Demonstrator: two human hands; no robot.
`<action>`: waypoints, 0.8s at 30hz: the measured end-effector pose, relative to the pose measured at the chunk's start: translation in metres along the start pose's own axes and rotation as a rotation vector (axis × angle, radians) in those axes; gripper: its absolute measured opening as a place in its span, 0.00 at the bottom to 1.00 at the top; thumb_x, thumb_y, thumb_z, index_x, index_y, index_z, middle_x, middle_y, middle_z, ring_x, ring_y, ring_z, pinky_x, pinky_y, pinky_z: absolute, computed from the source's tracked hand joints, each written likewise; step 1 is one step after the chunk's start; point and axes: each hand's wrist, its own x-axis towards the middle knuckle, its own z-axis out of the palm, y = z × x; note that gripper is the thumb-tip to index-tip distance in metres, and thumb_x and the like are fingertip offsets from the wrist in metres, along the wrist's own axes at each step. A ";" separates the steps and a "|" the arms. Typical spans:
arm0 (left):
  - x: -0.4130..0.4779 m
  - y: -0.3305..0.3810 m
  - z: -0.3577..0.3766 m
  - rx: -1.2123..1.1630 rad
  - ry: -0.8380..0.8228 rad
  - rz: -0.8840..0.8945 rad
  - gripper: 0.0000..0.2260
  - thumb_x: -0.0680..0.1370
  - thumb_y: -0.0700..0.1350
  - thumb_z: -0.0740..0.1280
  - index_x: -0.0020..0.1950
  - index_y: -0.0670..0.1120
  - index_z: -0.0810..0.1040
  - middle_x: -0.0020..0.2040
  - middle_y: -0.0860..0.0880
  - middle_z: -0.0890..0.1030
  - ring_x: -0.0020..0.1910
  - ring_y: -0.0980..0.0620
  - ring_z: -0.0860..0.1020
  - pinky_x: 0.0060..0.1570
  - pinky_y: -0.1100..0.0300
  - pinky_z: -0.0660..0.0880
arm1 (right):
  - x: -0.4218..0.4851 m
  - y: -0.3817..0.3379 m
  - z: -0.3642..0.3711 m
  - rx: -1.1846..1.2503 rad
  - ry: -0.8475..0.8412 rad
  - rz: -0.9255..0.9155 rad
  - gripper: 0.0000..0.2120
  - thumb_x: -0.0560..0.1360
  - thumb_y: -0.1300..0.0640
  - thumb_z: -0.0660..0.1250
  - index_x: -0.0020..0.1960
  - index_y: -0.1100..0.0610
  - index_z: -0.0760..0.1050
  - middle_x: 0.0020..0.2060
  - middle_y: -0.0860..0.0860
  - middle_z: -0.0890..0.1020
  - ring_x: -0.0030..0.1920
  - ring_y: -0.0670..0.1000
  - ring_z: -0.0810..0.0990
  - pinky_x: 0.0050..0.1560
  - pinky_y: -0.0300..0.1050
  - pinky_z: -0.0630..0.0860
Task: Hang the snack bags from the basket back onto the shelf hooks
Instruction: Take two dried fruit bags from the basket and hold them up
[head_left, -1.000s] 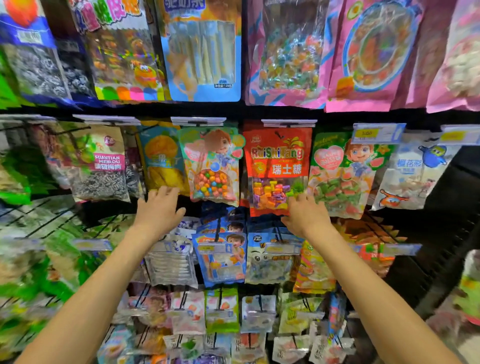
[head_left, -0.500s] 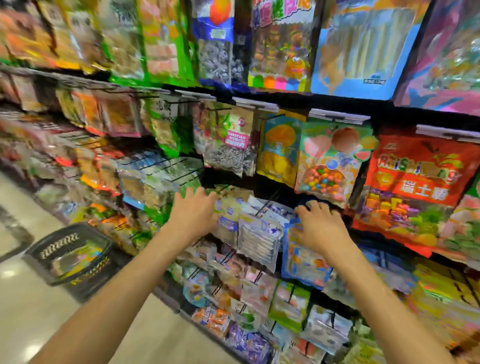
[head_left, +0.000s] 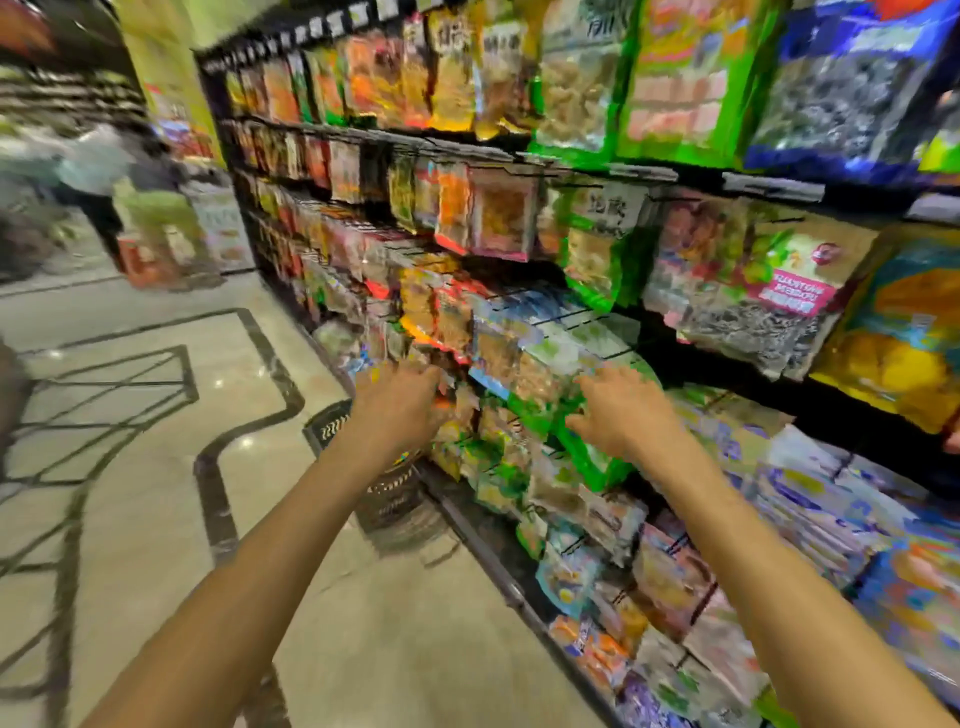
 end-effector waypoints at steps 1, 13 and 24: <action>0.000 -0.025 0.004 0.014 -0.007 -0.023 0.24 0.79 0.58 0.61 0.71 0.49 0.68 0.69 0.43 0.71 0.69 0.40 0.68 0.63 0.41 0.68 | 0.010 -0.024 -0.002 0.003 0.014 -0.024 0.28 0.80 0.40 0.59 0.73 0.55 0.65 0.70 0.59 0.68 0.70 0.61 0.66 0.67 0.59 0.67; 0.001 -0.253 0.040 0.032 -0.089 -0.227 0.24 0.80 0.59 0.61 0.73 0.53 0.65 0.69 0.44 0.72 0.68 0.40 0.69 0.65 0.42 0.67 | 0.125 -0.238 0.006 0.045 -0.072 -0.248 0.26 0.80 0.41 0.59 0.73 0.54 0.64 0.72 0.58 0.65 0.70 0.62 0.66 0.66 0.61 0.68; 0.092 -0.361 0.099 0.057 -0.202 -0.299 0.24 0.79 0.58 0.62 0.73 0.51 0.65 0.70 0.44 0.71 0.68 0.41 0.69 0.65 0.43 0.68 | 0.271 -0.343 0.035 0.058 -0.144 -0.370 0.26 0.80 0.42 0.61 0.71 0.57 0.66 0.67 0.59 0.70 0.68 0.63 0.67 0.65 0.61 0.69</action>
